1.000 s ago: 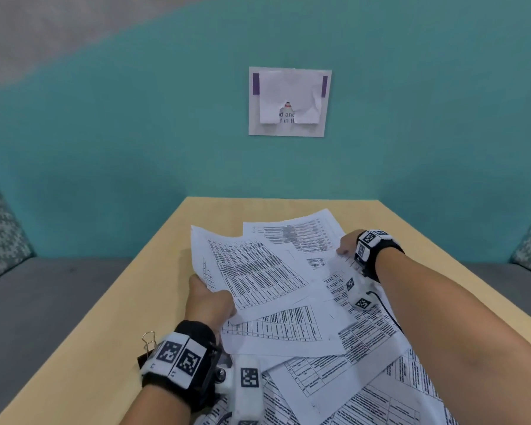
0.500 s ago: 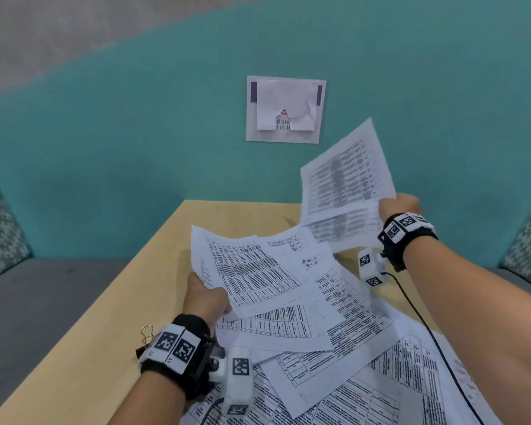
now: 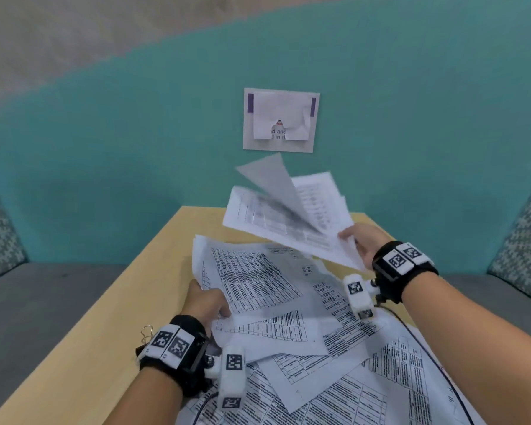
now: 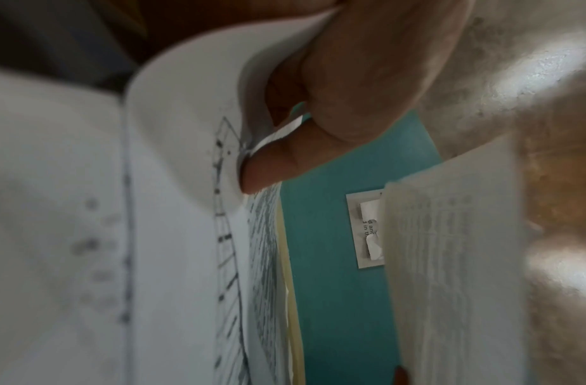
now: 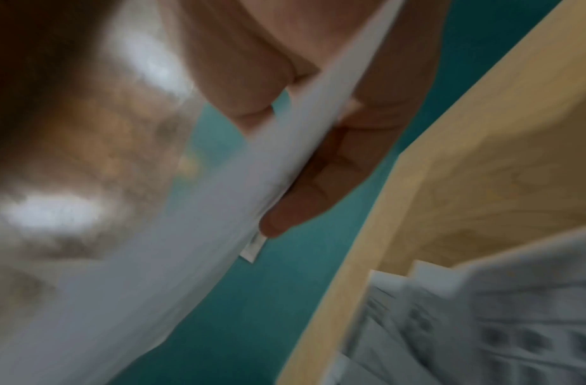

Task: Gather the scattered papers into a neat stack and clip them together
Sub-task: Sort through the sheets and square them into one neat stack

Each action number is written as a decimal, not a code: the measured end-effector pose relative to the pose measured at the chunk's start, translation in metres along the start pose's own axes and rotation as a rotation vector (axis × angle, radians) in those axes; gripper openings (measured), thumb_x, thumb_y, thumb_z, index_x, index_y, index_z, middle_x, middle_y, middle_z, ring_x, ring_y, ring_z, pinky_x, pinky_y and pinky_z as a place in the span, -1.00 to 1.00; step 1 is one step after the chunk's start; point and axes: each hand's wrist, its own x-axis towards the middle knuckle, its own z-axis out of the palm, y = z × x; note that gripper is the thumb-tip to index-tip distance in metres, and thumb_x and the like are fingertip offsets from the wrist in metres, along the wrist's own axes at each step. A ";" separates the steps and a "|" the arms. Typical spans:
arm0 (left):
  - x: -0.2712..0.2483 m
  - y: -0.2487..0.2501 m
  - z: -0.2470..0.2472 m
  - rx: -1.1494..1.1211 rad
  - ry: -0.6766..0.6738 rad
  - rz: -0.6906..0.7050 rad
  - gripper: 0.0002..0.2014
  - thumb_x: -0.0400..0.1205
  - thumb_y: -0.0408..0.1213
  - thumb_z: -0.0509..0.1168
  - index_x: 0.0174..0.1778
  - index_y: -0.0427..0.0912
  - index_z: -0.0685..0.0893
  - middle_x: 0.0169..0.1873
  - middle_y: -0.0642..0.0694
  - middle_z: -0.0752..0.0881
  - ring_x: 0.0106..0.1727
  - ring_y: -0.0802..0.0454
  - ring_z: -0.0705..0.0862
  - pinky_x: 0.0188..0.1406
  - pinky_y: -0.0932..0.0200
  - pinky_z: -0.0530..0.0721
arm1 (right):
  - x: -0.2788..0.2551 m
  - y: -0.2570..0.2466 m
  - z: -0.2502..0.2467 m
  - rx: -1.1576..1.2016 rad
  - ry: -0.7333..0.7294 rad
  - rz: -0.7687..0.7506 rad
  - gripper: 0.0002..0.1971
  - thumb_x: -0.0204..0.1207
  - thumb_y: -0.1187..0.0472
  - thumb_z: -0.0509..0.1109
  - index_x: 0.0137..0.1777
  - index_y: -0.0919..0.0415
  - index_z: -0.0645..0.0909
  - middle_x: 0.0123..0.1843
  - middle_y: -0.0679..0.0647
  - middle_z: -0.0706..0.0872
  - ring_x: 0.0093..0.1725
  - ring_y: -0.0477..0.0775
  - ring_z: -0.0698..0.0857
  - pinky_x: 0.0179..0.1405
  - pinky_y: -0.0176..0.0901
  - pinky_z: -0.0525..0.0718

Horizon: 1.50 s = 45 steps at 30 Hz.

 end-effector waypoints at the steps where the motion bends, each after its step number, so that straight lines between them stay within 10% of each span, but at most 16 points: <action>1: -0.001 0.000 0.000 -0.003 0.000 0.000 -0.02 0.51 -0.81 0.18 0.83 -0.09 0.05 0.46 -0.22 0.51 0.43 -0.37 0.47 0.07 -0.19 0.58 | -0.002 0.010 0.002 -0.057 -0.053 0.025 -0.73 0.42 0.37 0.49 0.11 0.38 0.61 0.06 0.15 0.59 -0.10 0.23 0.60 -0.14 -0.05 0.65; 4: -0.003 0.000 -0.002 0.006 -0.008 0.019 -0.27 0.42 -0.80 0.20 0.47 -0.12 0.45 0.02 -0.19 0.62 0.15 -0.31 0.58 -0.08 -0.12 0.66 | -0.007 0.029 0.000 -0.183 -0.115 0.036 -0.69 0.57 0.49 0.31 0.31 0.43 0.53 0.17 0.34 0.70 -0.11 0.29 0.80 -0.25 -0.01 0.84; 8: -0.001 0.003 -0.002 0.060 -0.023 0.020 -0.26 0.19 -0.75 0.27 0.35 -0.27 0.61 0.00 -0.35 0.75 0.06 -0.45 0.72 0.10 -0.38 0.76 | -0.008 0.025 -0.011 -0.675 -0.059 -0.056 -0.39 0.60 0.49 0.31 0.67 0.32 0.35 0.59 0.26 0.50 0.46 0.29 0.61 0.38 0.11 0.64; 12: 0.000 0.004 -0.002 0.080 -0.024 -0.029 -0.16 0.18 -0.70 0.30 0.46 -0.17 0.52 0.16 -0.37 0.70 0.15 -0.53 0.68 0.09 -0.58 0.69 | -0.005 0.016 -0.019 -0.844 -0.021 -0.201 -0.31 0.47 0.59 0.32 0.63 0.31 0.43 0.64 0.22 0.47 0.36 0.20 0.63 0.00 -0.15 0.60; 14: -0.004 0.005 -0.003 0.061 -0.010 -0.059 -0.29 0.38 -0.66 0.34 0.51 -0.29 0.47 0.09 -0.31 0.65 0.06 -0.42 0.66 -0.09 -0.19 0.72 | -0.002 0.015 -0.016 -0.880 -0.003 -0.278 -0.35 0.43 0.63 0.26 0.56 0.33 0.52 0.59 0.23 0.54 0.46 0.28 0.58 0.01 -0.11 0.62; 17: -0.007 0.008 0.000 -0.015 -0.015 -0.075 -0.54 0.45 -0.27 0.41 0.28 -0.29 0.63 -0.01 -0.29 0.69 -0.01 -0.31 0.70 -0.11 -0.01 0.59 | 0.002 0.014 -0.002 -0.923 -0.001 -0.362 -0.42 0.58 0.52 0.18 0.60 0.24 0.50 0.58 0.21 0.56 0.38 0.22 0.63 0.12 -0.09 0.62; 21: 0.026 -0.006 -0.002 -0.085 -0.050 -0.147 -0.09 0.05 0.36 0.63 0.36 0.12 0.73 0.42 -0.13 0.69 0.43 -0.30 0.66 0.44 -0.36 0.55 | 0.001 0.008 0.023 -0.996 0.020 -0.461 -0.46 0.63 0.48 0.13 0.54 0.11 0.57 0.54 0.18 0.61 0.37 0.26 0.67 0.25 -0.07 0.64; 23: 0.002 0.010 0.001 -0.070 -0.095 -0.195 -0.13 0.22 0.45 0.56 0.47 0.23 0.65 0.51 -0.16 0.63 0.49 -0.33 0.62 0.42 -0.42 0.59 | 0.000 0.006 0.032 -1.058 0.048 -0.480 -0.44 0.60 0.46 0.10 0.47 0.03 0.63 0.53 0.12 0.62 0.45 0.28 0.61 0.48 0.14 0.51; 28: -0.023 0.022 0.000 -0.018 -0.091 -0.109 -0.31 0.47 0.27 0.50 0.51 0.14 0.57 0.47 -0.04 0.49 0.60 -0.29 0.47 0.51 -0.41 0.50 | 0.002 0.004 0.051 -1.099 0.028 -0.505 -0.41 0.60 0.45 0.09 0.54 0.00 0.56 0.60 0.07 0.55 0.57 0.26 0.49 0.60 0.24 0.32; 34: -0.007 0.006 -0.006 0.012 -0.019 -0.052 -0.22 0.26 -0.70 0.42 0.50 -0.39 0.56 0.31 -0.44 0.72 0.24 -0.52 0.71 0.19 -0.56 0.68 | -0.002 0.015 0.078 -0.974 0.034 -0.549 -0.43 0.53 0.46 0.19 0.47 -0.05 0.55 0.42 0.08 0.67 0.46 0.26 0.57 0.53 0.21 0.33; 39: -0.009 0.008 -0.003 -0.082 -0.004 0.067 -0.53 0.50 -0.90 0.24 0.02 -0.20 0.64 -0.01 -0.28 0.78 0.05 -0.34 0.75 0.18 -0.32 0.72 | 0.004 0.027 0.071 -0.750 0.253 -0.529 -0.37 0.53 0.11 0.42 0.60 -0.04 0.37 0.61 0.11 0.43 0.59 0.23 0.40 0.59 0.34 0.24; 42: -0.013 0.009 0.001 -0.118 0.025 0.143 -0.52 0.51 -0.89 0.25 0.10 -0.22 0.64 -0.02 -0.25 0.79 0.00 -0.30 0.76 0.08 -0.24 0.77 | -0.003 0.024 0.056 -0.342 0.391 -0.639 -0.39 0.53 0.00 0.48 0.55 0.07 0.43 0.60 0.14 0.42 0.58 0.24 0.41 0.56 0.22 0.39; 45: -0.012 0.010 0.002 -0.153 0.087 0.182 -0.52 0.51 -0.84 0.32 0.09 -0.15 0.63 0.08 -0.27 0.80 0.15 -0.37 0.77 0.26 -0.44 0.72 | -0.015 0.024 0.044 -0.133 0.212 -0.414 -0.13 0.45 -0.14 0.57 0.66 0.13 0.26 0.66 0.18 0.32 0.59 0.26 0.41 0.51 0.15 0.44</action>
